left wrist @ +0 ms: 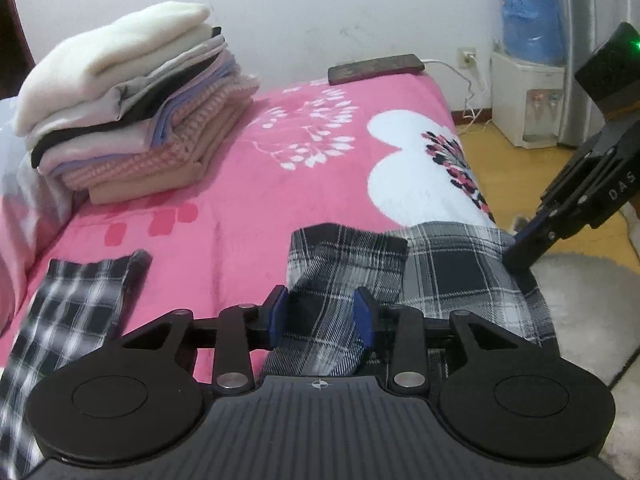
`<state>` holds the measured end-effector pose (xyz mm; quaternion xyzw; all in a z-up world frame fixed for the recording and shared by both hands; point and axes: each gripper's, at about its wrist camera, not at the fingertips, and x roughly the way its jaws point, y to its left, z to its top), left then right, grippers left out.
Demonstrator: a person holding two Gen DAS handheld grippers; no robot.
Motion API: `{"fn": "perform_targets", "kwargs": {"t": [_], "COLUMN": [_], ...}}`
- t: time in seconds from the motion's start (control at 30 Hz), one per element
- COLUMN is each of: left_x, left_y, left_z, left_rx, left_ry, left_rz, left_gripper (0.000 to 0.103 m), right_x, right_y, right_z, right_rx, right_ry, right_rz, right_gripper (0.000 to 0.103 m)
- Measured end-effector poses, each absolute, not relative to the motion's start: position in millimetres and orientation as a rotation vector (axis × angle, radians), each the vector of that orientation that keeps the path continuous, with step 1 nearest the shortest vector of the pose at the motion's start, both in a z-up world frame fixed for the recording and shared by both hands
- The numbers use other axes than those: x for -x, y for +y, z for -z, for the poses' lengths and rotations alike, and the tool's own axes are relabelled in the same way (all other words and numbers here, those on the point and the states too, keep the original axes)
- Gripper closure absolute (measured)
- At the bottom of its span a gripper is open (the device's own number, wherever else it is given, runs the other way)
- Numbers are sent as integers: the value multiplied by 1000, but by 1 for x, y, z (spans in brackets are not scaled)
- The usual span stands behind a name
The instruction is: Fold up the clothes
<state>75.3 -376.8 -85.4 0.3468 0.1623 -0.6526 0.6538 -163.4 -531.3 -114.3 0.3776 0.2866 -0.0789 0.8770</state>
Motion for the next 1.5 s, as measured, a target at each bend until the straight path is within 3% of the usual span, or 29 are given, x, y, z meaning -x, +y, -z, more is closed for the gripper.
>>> {"fn": "perform_targets", "kwargs": {"t": [0.07, 0.17, 0.5, 0.63, 0.7, 0.77, 0.83, 1.13, 1.33, 1.5], "left_x": [-76, -71, -137, -173, -183, -189, -188, -182, -219, -215], "left_y": [-376, -373, -387, -398, -394, -389, -392, -415, -398, -401], "left_z": [86, 87, 57, 67, 64, 61, 63, 79, 61, 54], "left_rx": [-785, -811, -632, -539, -452, -379, -360, -401, -126, -137], "left_ry": [368, 343, 360, 494, 591, 663, 716, 820, 918, 913], "left_rz": [1482, 1480, 1282, 1178, 1225, 1287, 1324, 1368, 1341, 1372], "left_gripper": [85, 96, 100, 99, 97, 79, 71, 70, 70, 52], "right_x": [163, 163, 163, 163, 163, 163, 163, 163, 164, 164], "right_y": [-531, -531, -531, -532, -532, -533, -533, -534, -534, -535], "right_z": [114, 115, 116, 117, 117, 117, 118, 118, 119, 119], "right_rx": [-789, -792, -790, -802, -800, -805, -810, -820, -824, -831], "right_ry": [597, 595, 591, 590, 590, 589, 588, 581, 574, 569], "right_rz": [165, 165, 170, 172, 172, 170, 168, 171, 168, 166], "right_gripper": [98, 98, 98, 98, 98, 98, 98, 98, 98, 98]}}
